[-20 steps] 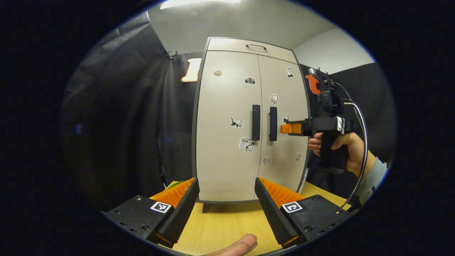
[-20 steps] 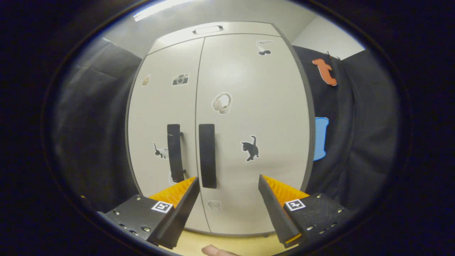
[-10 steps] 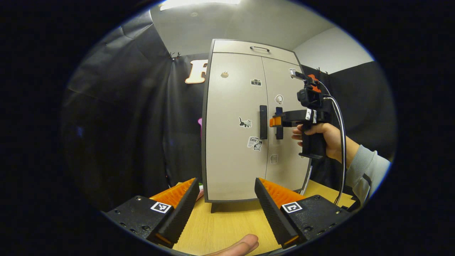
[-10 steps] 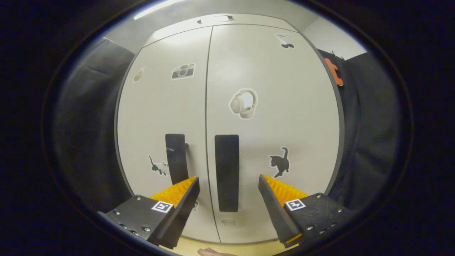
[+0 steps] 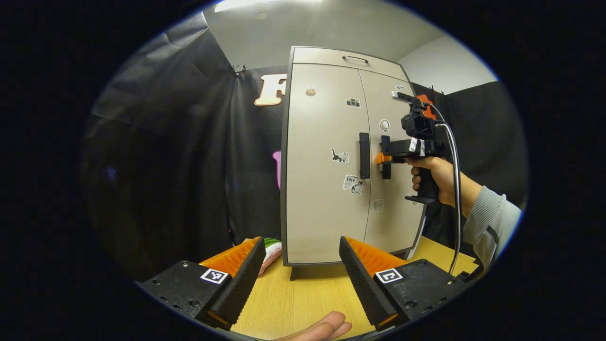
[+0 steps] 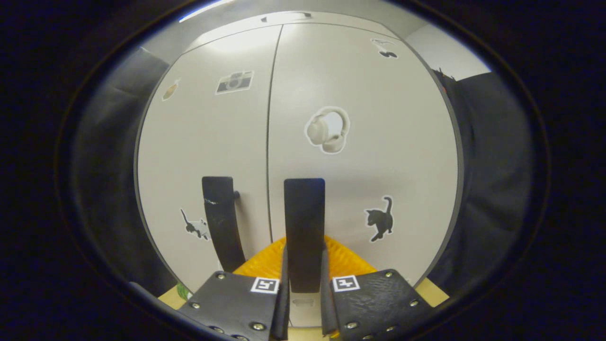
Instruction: Open the right door of the double-door shoe cabinet with the right hand, and open the left door with the left hand.
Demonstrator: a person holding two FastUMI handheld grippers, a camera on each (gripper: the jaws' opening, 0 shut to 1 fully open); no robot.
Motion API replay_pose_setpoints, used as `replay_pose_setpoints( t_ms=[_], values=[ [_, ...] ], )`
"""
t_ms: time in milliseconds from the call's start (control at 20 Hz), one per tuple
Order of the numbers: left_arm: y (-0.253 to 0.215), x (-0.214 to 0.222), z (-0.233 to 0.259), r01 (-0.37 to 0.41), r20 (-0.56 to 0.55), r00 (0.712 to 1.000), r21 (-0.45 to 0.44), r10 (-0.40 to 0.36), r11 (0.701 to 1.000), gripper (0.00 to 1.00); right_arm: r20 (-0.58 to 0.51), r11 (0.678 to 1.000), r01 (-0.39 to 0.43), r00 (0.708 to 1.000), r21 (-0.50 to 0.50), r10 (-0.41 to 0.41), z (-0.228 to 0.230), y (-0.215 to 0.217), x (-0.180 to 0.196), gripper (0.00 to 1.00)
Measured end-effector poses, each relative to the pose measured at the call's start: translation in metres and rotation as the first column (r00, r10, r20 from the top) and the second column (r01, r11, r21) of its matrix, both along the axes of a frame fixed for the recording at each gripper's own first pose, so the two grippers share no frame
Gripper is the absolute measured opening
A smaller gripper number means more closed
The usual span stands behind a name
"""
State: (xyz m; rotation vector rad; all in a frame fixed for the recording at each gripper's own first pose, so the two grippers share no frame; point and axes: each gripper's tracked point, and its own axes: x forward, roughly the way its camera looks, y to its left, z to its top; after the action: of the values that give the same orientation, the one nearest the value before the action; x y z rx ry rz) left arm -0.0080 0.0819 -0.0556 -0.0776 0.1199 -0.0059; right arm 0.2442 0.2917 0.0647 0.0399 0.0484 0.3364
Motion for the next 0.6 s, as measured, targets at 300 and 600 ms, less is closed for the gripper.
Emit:
replay_pose_setpoints(
  t_ms=[300, 600],
  values=[
    [-0.002, -0.007, 0.011, -0.014, 0.016, 1.0, 0.016, 0.013, 1.0, 0.97, -0.008, 0.994, -0.09, 0.996, 0.056, 0.09, 0.002, -0.013, -0.026, 0.16],
    [-0.026, -0.015, 0.013, 0.031, 0.003, 1.0, 0.001, -0.031, 1.0, 0.97, -0.032, 0.989, -0.143, 0.989, 0.035, 0.144, 0.004, -0.034, -0.048, 0.15]
  ],
)
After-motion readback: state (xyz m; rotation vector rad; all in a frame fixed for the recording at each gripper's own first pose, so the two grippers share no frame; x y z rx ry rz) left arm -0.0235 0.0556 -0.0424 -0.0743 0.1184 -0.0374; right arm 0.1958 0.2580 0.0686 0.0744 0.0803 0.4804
